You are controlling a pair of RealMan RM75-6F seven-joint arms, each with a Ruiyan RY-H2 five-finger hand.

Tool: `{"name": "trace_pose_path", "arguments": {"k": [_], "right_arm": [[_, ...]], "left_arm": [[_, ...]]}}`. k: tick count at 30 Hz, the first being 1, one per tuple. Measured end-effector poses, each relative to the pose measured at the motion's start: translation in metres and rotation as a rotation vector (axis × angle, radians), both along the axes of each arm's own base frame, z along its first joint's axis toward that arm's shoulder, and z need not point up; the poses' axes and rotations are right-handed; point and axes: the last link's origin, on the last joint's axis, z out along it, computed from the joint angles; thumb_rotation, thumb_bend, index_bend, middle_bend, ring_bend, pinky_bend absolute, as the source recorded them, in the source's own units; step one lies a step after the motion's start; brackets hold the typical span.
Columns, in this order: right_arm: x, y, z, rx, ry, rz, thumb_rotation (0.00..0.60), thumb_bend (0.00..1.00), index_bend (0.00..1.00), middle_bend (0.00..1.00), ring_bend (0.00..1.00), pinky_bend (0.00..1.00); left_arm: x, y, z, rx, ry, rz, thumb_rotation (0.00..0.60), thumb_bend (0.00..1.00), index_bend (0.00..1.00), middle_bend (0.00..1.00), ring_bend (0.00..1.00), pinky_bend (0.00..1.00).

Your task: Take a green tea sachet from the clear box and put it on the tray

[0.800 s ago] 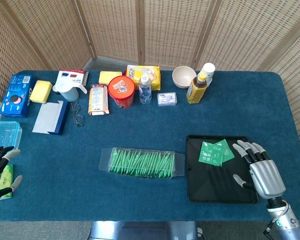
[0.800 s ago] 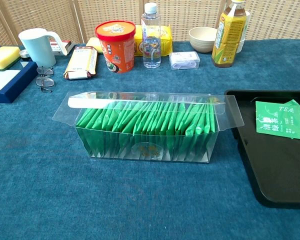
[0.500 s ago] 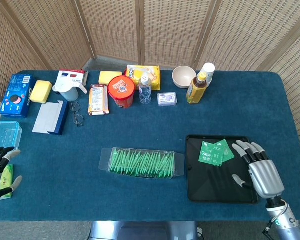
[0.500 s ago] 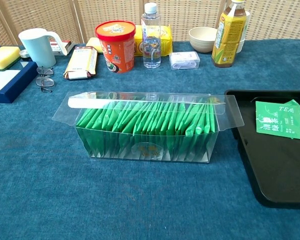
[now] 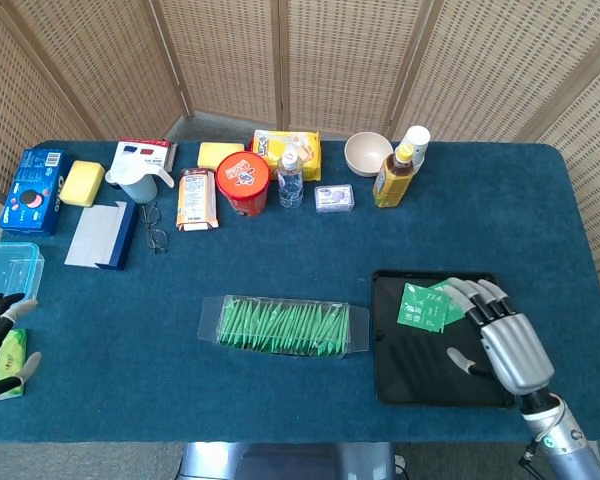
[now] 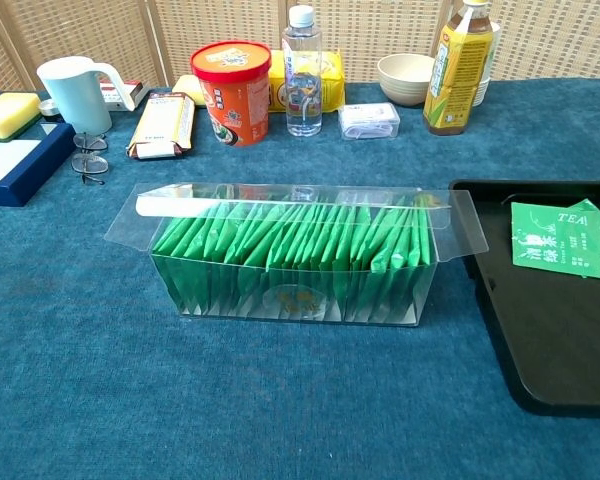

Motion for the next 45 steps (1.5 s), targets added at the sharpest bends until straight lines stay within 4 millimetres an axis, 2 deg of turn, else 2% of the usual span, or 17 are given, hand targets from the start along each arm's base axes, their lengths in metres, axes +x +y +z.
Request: {"name": "trace_pose_path", "arguments": {"k": [7,17,20,32,40,45], "right_arm": [[0.026,-0.009,-0.017,0.107,-0.009,0.076,0.6,0.24,0.07,0.09,0.12,0.13],[0.088,-0.022,-0.067,0.306,0.071,0.218,0.6,0.24,0.01,0.09,0.11,0.13],[0.1,-0.026,-0.081,0.342,0.09,0.221,0.6,0.24,0.01,0.09,0.11,0.13],[0.146,-0.044,-0.126,0.353,0.106,0.24,0.6,0.24,0.03,0.09,0.11,0.14],[0.167,-0.06,-0.137,0.312,0.136,0.258,0.6,0.26,0.11,0.09,0.13,0.16],[0.171,-0.069,-0.141,0.29,0.17,0.248,0.6,0.3,0.12,0.1,0.13,0.16]], "left_arm": [[-0.002,0.007,-0.001,-0.008,0.001,-0.008,0.6,0.27,0.2,0.17,0.11,0.25],[-0.005,0.017,-0.003,-0.018,0.003,-0.016,0.6,0.27,0.2,0.17,0.11,0.25],[-0.006,0.018,-0.002,-0.015,0.004,-0.015,0.6,0.27,0.2,0.17,0.11,0.25],[-0.009,0.02,-0.005,-0.024,0.001,-0.006,0.6,0.27,0.2,0.17,0.11,0.25],[-0.012,0.019,-0.006,-0.024,-0.005,0.0,0.6,0.27,0.2,0.17,0.11,0.25],[-0.013,0.019,-0.007,-0.026,-0.006,0.001,0.6,0.27,0.2,0.17,0.11,0.25]]}}
